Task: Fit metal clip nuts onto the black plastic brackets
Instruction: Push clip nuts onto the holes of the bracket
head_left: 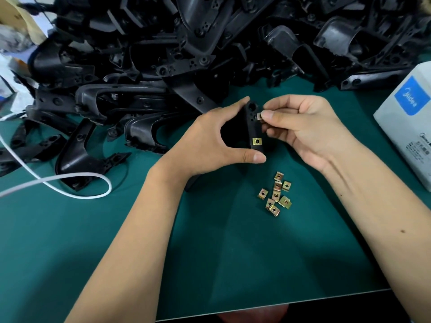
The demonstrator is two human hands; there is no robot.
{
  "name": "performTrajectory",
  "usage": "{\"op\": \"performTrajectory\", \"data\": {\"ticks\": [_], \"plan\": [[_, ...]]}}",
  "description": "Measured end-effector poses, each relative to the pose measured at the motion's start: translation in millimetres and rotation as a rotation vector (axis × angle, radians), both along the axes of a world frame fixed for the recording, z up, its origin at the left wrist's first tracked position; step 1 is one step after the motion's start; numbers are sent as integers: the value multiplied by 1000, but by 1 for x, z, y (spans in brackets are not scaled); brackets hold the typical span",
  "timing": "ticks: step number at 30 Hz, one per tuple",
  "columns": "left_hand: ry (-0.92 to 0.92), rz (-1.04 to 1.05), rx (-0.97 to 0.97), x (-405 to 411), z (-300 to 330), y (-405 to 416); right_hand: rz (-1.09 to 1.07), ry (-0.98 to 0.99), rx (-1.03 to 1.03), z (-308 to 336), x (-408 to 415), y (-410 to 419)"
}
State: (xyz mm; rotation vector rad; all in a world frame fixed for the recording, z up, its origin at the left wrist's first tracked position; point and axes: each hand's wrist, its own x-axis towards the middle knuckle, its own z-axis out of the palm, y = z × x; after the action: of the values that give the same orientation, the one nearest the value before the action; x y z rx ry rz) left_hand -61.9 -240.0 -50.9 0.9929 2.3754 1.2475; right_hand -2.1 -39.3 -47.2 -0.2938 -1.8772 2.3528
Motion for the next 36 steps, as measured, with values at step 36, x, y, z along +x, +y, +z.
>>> {"op": "performTrajectory", "data": {"ticks": [36], "plan": [[-26, 67, -7, 3, 0, 8, 35, -22, 31, -9, -5, 1]]}}
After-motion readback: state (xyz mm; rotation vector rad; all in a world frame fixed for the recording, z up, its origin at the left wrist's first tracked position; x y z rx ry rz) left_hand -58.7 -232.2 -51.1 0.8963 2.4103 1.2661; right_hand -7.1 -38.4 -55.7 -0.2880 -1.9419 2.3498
